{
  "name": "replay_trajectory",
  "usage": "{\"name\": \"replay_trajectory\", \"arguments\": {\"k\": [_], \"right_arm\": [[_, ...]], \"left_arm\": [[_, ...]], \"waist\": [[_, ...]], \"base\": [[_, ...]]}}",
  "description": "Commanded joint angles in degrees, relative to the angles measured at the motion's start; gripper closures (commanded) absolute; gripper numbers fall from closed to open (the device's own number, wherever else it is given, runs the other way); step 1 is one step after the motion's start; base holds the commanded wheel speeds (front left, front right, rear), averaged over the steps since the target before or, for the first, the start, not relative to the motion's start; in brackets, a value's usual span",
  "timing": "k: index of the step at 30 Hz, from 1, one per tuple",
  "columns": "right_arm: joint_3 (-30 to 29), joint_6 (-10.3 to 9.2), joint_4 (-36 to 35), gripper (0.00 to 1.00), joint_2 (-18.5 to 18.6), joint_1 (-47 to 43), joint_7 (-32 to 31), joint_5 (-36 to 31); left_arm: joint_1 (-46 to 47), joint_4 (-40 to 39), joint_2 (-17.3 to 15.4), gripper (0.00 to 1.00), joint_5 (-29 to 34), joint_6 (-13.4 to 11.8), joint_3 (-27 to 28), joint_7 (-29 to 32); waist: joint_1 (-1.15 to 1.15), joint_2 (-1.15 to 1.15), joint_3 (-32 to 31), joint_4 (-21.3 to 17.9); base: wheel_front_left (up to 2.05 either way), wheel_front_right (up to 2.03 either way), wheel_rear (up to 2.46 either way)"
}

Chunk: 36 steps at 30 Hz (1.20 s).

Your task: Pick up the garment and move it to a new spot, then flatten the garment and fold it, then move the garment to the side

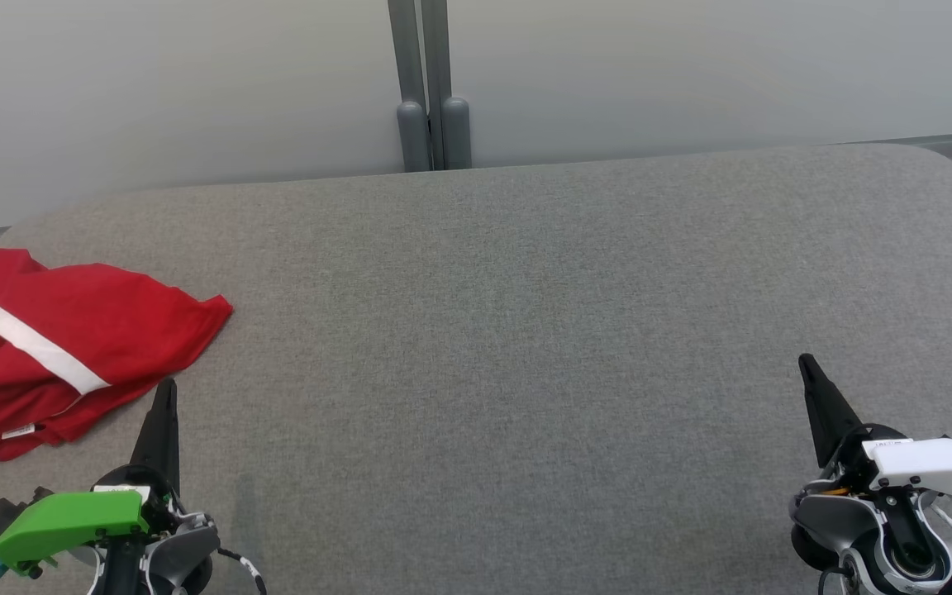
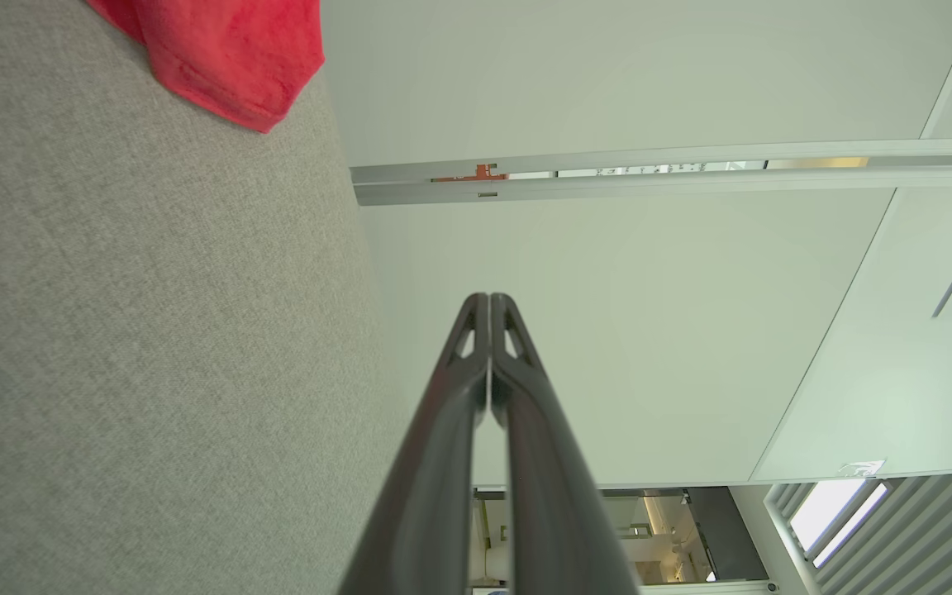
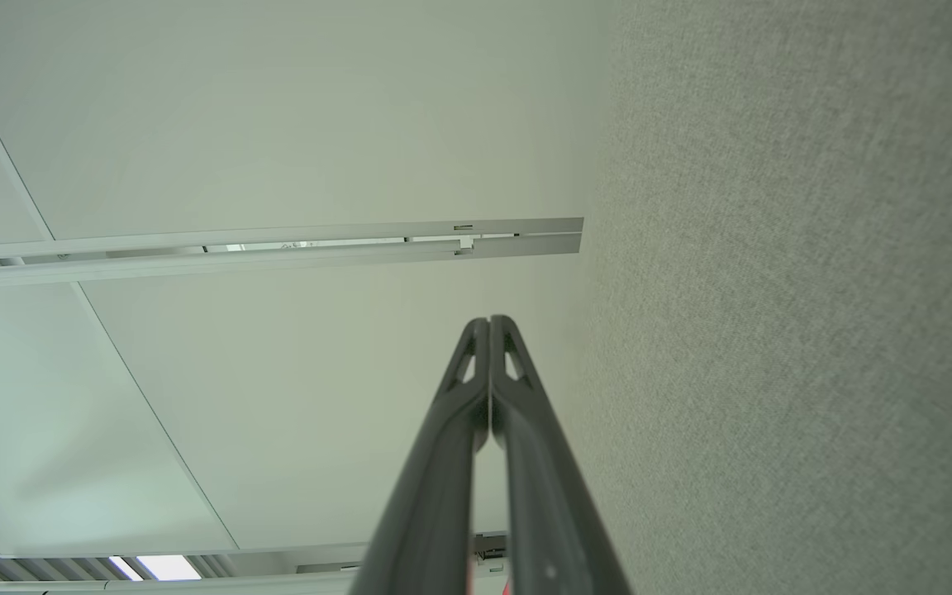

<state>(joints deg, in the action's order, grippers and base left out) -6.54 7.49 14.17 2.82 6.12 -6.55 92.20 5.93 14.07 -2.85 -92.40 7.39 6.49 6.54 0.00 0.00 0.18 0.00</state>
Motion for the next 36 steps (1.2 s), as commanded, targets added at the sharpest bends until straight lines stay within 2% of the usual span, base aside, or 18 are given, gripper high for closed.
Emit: {"name": "replay_trajectory", "arguments": {"k": [1,36], "right_arm": [[-0.07,0.00,-0.27,1.00,0.07,0.27,-0.16,0.40],[-0.07,0.00,-0.27,1.00,0.07,0.27,-0.15,0.40]], "left_arm": [[0.66,-0.10,-0.01,1.00,-0.03,0.18,0.14,0.19],[0.66,-0.09,-0.02,1.00,-0.04,0.19,0.13,0.18]], "waist": [[0.00,0.00,0.00,0.00],[0.00,0.00,0.00,0.00]], "base": [[0.00,0.00,0.00],[0.00,0.00,0.00]]}}
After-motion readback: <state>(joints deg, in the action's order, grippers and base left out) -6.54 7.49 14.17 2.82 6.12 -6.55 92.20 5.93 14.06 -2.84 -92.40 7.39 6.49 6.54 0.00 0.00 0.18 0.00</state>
